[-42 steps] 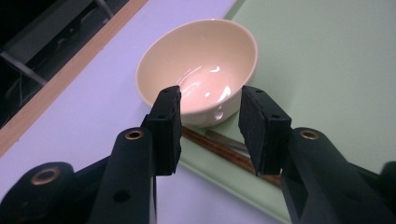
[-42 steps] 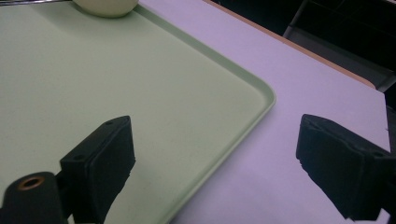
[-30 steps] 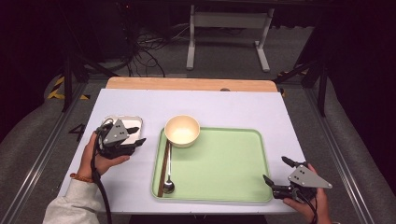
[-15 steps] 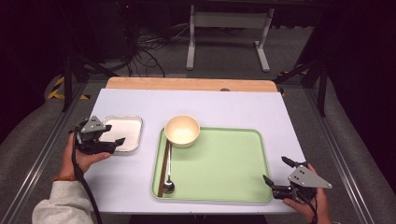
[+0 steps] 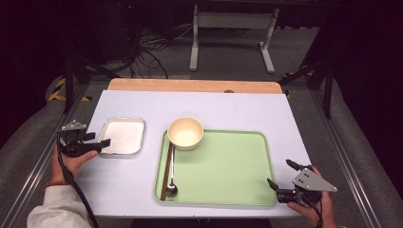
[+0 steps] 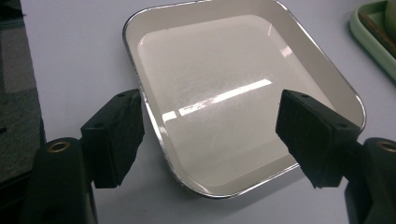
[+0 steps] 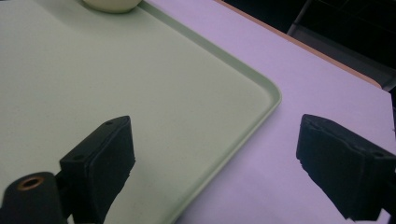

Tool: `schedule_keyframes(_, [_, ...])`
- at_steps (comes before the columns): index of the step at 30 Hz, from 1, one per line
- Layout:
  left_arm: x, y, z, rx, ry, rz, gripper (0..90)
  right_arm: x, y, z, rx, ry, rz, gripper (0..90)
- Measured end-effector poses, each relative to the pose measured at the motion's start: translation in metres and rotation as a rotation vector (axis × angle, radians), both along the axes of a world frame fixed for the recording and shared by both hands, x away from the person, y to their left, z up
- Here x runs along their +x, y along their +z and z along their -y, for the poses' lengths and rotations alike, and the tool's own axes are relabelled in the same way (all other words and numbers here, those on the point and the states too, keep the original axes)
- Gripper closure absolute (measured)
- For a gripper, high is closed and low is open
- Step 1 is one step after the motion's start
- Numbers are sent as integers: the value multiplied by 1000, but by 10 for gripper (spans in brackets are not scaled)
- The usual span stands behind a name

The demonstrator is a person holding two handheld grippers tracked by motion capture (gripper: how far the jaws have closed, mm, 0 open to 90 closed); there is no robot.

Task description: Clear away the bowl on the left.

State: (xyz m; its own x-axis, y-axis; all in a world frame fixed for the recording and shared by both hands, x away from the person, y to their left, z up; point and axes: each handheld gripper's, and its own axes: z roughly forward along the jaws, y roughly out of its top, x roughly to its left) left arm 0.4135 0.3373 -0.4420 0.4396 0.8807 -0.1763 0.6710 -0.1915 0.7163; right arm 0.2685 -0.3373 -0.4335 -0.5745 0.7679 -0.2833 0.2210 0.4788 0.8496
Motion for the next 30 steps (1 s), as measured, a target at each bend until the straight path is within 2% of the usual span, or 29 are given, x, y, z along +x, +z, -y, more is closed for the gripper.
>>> schedule_keyframes(2, [1, -4, -4, -14, 27, -14, 259, 0, 0, 0, 0, 1, -1, 117])
schedule_keyframes(3, [1, -6, -7, -35, 30, -17, 268, 0, 0, 0, 0, 2, -2, 116])
schedule_keyframes(6, [2, -10, -11, -57, 40, -25, 315, 0, 0, 0, 0, 0, -2, 116])
schedule_keyframes(8, [2, -13, -11, -52, 39, -34, 340, 0, 0, 0, -1, 0, -2, 116])
schedule_keyframes(9, [3, -15, -11, -56, 37, -50, 402, 0, 0, 0, -1, 1, -2, 116])
schedule_keyframes(11, [4, -17, -10, -43, 33, -65, 413, 0, 0, 0, -1, 1, -3, 116])
schedule_keyframes(16, [7, -20, -9, -33, 30, -91, 540, 0, 0, 0, 0, 0, -4, 116])
schedule_keyframes(19, [9, -21, -8, -19, 47, -79, 613, 0, 0, 1, 1, -2, -4, 114])
schedule_keyframes(22, [10, -23, -10, -32, 70, -77, 717, 0, 1, 3, 16, -13, -4, 114])
schedule_keyframes(24, [10, -23, -11, -29, 81, -73, 741, 0, 0, 3, 12, -14, -10, 114])
schedule_keyframes(26, [11, -23, -11, -20, 94, -62, 802, 0, -1, 2, 1, -5, -12, 114])
schedule_keyframes(30, [12, -24, -8, -40, 98, -58, 846, -1, -1, 1, 0, 0, -14, 114])
